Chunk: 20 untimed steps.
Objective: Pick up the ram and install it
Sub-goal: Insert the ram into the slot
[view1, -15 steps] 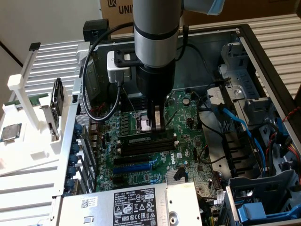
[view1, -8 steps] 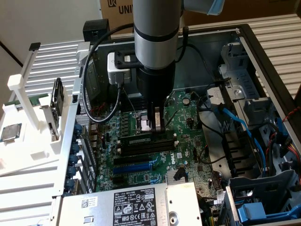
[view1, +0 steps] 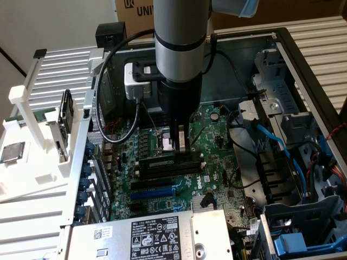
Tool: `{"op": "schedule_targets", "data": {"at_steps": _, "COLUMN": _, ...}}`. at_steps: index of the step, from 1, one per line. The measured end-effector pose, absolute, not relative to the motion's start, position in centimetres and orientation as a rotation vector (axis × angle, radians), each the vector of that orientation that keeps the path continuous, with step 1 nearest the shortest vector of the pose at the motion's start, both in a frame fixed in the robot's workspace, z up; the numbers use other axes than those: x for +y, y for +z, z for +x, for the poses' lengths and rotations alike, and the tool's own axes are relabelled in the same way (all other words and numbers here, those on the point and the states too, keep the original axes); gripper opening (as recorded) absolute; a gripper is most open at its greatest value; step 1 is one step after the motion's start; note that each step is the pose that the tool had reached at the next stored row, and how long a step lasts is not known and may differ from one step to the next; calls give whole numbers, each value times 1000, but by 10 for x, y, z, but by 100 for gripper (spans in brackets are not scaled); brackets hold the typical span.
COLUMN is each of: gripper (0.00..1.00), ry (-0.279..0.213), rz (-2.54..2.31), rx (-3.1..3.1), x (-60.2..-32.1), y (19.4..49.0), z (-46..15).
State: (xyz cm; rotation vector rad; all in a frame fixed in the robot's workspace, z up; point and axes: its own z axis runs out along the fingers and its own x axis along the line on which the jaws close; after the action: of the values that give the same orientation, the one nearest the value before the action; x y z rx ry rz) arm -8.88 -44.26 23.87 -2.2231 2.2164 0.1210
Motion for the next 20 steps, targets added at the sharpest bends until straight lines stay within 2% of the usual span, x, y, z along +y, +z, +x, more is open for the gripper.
{"op": "schedule_targets", "data": {"at_steps": 20, "gripper": 12, "ry": 121, "rz": -2200, "rx": 2239, "x": -444, "y": 238, "z": -89}}
